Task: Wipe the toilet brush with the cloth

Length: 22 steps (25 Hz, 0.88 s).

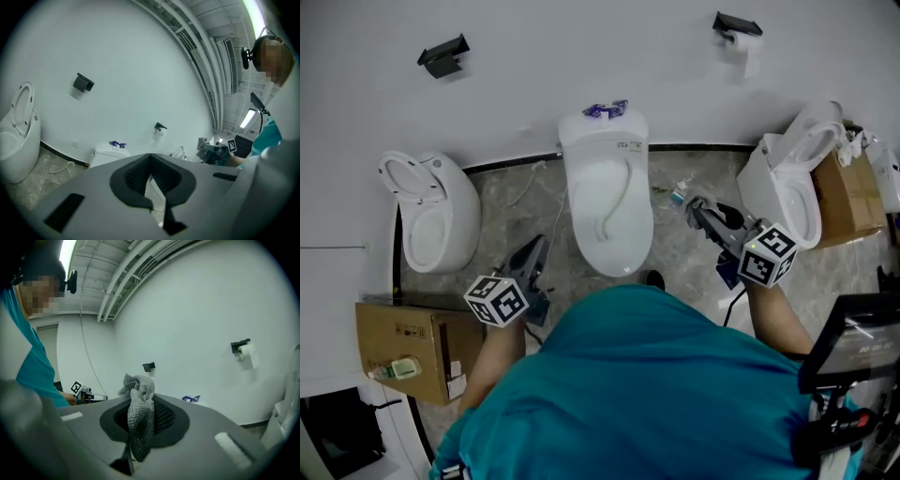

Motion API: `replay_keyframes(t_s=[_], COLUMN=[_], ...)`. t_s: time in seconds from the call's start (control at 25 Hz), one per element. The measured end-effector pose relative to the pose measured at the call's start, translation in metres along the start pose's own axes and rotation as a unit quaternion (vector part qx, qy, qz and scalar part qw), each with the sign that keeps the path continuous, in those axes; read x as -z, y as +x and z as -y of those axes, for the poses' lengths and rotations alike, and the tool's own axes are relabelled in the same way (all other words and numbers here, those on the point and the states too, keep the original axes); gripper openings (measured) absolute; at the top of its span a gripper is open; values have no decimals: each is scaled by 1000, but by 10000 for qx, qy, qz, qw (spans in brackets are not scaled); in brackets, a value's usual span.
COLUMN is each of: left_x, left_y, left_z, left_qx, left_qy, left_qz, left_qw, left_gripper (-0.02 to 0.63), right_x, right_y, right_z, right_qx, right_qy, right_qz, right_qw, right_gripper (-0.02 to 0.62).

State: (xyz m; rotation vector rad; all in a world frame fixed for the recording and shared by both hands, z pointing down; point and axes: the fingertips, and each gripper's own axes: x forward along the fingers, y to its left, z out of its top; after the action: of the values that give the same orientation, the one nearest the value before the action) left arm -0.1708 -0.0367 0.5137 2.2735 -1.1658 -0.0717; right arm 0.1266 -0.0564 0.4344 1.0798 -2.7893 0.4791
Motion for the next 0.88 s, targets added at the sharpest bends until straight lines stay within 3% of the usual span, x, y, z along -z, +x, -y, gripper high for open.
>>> replay_keyframes(t_s=[0.2, 0.36, 0.52, 0.72, 0.88], left_x=[11, 40, 78, 150, 214], left_y=[68, 117, 146, 180, 204], left_z=[-2, -9, -32, -89, -138], left_qx=[-618, -1026, -1268, -1539, -1663], left_qy=[-262, -412, -480, -710, -921], left_qz=[-67, -548, -1230, -2340, -3105], left_qw=[9977, 9924, 9831, 9574, 9314], left_gripper=[-3, -3, -3, 10, 115], right_x=[-14, -22, -9, 27, 48], right_y=[29, 53, 74, 99, 109], right_z=[83, 131, 153, 169, 175], right_qx=[-503, -796, -745, -389, -177], right_qy=[7, -68, -19, 153, 352], right_qz=[-190, -350, -513, -840, -952], right_qw=[9986, 9962, 9959, 9956, 9947], right_gripper=[31, 31, 31, 31, 31])
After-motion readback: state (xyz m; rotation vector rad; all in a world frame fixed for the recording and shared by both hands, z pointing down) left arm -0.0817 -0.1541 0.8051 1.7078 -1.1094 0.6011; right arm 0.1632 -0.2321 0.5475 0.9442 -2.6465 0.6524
